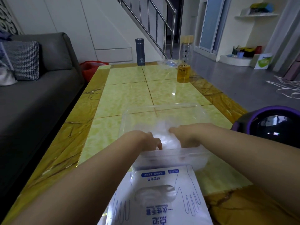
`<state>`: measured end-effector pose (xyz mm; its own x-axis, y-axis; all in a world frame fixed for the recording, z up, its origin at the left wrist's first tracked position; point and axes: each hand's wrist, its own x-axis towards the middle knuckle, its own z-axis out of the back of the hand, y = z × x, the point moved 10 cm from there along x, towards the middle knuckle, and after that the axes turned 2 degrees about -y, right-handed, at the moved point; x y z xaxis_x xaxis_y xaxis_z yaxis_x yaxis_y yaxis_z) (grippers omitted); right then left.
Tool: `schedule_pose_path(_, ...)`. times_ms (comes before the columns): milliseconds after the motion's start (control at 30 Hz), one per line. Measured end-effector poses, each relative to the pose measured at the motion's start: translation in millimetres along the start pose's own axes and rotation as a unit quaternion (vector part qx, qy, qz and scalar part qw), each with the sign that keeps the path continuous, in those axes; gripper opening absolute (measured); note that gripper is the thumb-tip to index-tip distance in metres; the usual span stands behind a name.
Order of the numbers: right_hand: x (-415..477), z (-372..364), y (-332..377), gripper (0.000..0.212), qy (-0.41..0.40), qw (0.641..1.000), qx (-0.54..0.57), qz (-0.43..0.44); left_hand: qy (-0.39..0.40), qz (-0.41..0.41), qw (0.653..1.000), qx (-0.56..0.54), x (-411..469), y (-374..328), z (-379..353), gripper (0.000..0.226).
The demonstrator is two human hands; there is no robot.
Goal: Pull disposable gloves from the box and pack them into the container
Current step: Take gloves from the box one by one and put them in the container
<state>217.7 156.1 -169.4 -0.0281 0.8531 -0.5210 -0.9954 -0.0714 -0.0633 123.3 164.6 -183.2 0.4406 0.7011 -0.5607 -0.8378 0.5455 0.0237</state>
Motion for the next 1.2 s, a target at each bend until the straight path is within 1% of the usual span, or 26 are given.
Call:
schedule_pose_path(33, 0.2, -4.5, -4.6, 0.111, 0.019, 1.000, 0.008, -0.006, -0.006, -0.002, 0.999, 0.035, 0.1, 0.9, 1.2, 0.044)
schedule_pose_path(100, -0.6, -8.1, -6.4, 0.118, 0.035, 0.999, -0.004, -0.008, 0.007, 0.008, 0.998, 0.055, 0.4, 2.7, -0.6, 0.047)
schedule_pose_path(133, -0.6, -9.1, -4.4, 0.117, 0.036, 0.999, -0.014, -0.002, 0.030, 0.025, 0.999, 0.033, 0.2, 4.6, -5.3, 0.045)
schedule_pose_path(233, -0.8, -8.9, 0.1, 0.112, 0.038, 0.999, -0.024, 0.004, 0.087, 0.014, 0.995, 0.052, -5.9, 1.8, -9.9, 0.044)
schedule_pose_path(300, -0.3, -7.7, -0.5, 0.112, 0.041, 0.999, -0.013, -0.002, 0.091, 0.017, 0.994, 0.056, -10.2, 3.7, -7.0, 0.042)
schedule_pose_path(333, -1.4, -7.9, -0.5, 0.113, 0.044, 0.999, 0.000, -0.006, 0.078, 0.013, 0.995, 0.064, -13.9, 2.8, -2.4, 0.040)
schedule_pose_path(400, -8.6, -6.5, 0.6, 0.116, 0.051, 0.999, 0.013, -0.015, 0.018, 0.006, 0.997, 0.074, -25.2, 1.0, 15.9, 0.042)
schedule_pose_path(433, -14.0, -3.3, 1.6, 0.113, 0.045, 0.999, 0.011, -0.013, -0.023, 0.006, 0.998, 0.052, -35.3, 1.7, 28.3, 0.043)
schedule_pose_path(500, -26.5, 10.7, 5.9, 0.096, 0.010, 1.000, 0.004, 0.004, -0.109, -0.016, 0.994, 0.007, -55.4, 3.7, 51.0, 0.039)
schedule_pose_path(533, -35.1, 21.9, 10.2, 0.084, -0.029, 0.999, 0.002, 0.020, -0.148, -0.034, 0.988, -0.008, -68.5, 4.2, 59.4, 0.035)
schedule_pose_path(600, -62.0, 53.3, 21.0, 0.060, -0.146, 0.987, 0.009, 0.067, -0.236, -0.056, 0.969, -0.039, -96.3, 8.6, 71.3, 0.030)
schedule_pose_path(667, -105.0, 80.6, 36.6, 0.036, -0.274, 0.952, 0.037, 0.129, -0.329, -0.077, 0.938, -0.078, -130.3, 12.6, 73.9, 0.026)
schedule_pose_path(700, -125.0, 83.9, 46.1, 0.028, -0.309, 0.935, 0.057, 0.161, -0.365, -0.089, 0.921, -0.105, -147.4, 14.1, 69.6, 0.024)
schedule_pose_path(733, -138.9, 79.5, 56.1, 0.022, -0.316, 0.926, 0.073, 0.192, -0.392, -0.101, 0.904, -0.137, -161.2, 16.1, 64.2, 0.021)
schedule_pose_path(767, -147.1, 66.8, 68.3, 0.020, -0.295, 0.926, 0.072, 0.223, -0.402, -0.109, 0.895, -0.162, -170.6, 17.2, 55.7, 0.018)
schedule_pose_path(800, -149.6, 46.8, 81.6, 0.020, -0.258, 0.933, 0.050, 0.247, -0.397, -0.110, 0.895, -0.174, -175.5, 17.2, 44.5, 0.016)
schedule_pose_path(833, -145.8, 22.6, 92.7, 0.024, -0.213, 0.942, 0.010, 0.260, -0.378, -0.103, 0.904, -0.173, -175.8, 16.1, 31.2, 0.015)
schedule_pose_path(900, -132.1, -20.0, 106.3, 0.034, -0.150, 0.951, -0.078, 0.260, -0.316, -0.088, 0.932, -0.155, -168.6, 10.8, 0.7, 0.020)
schedule_pose_path(933, -125.4, -32.6, 109.8, 0.039, -0.141, 0.950, -0.111, 0.256, -0.278, -0.076, 0.946, -0.146, -162.3, 8.9, -15.1, 0.031)
schedule_pose_path(967, -120.3, -40.4, 112.7, 0.042, -0.141, 0.948, -0.132, 0.253, -0.234, -0.058, 0.961, -0.138, -156.0, 8.6, -32.2, 0.047)
schedule_pose_path(1000, -114.9, -44.3, 114.2, 0.045, -0.145, 0.948, -0.136, 0.250, -0.194, -0.039, 0.971, -0.132, -150.0, 9.4, -48.2, 0.062)
schedule_pose_path(1033, -110.5, -47.1, 114.5, 0.046, -0.148, 0.949, -0.136, 0.243, -0.165, -0.025, 0.977, -0.129, -145.3, 10.3, -60.9, 0.073)
schedule_pose_path(1100, -106.2, -49.2, 118.1, 0.039, -0.154, 0.948, -0.134, 0.245, -0.148, -0.017, 0.979, -0.141, -140.1, 10.9, -73.2, 0.078)
schedule_pose_path(1167, -103.9, -47.2, 119.4, 0.022, -0.168, 0.950, -0.065, 0.254, -0.149, -0.018, 0.976, -0.158, -137.4, 11.2, -76.5, 0.075)
schedule_pose_path(1200, -105.4, -45.2, 120.7, 0.014, -0.192, 0.944, -0.051, 0.264, -0.146, -0.017, 0.975, -0.165, -137.3, 11.5, -77.4, 0.075)
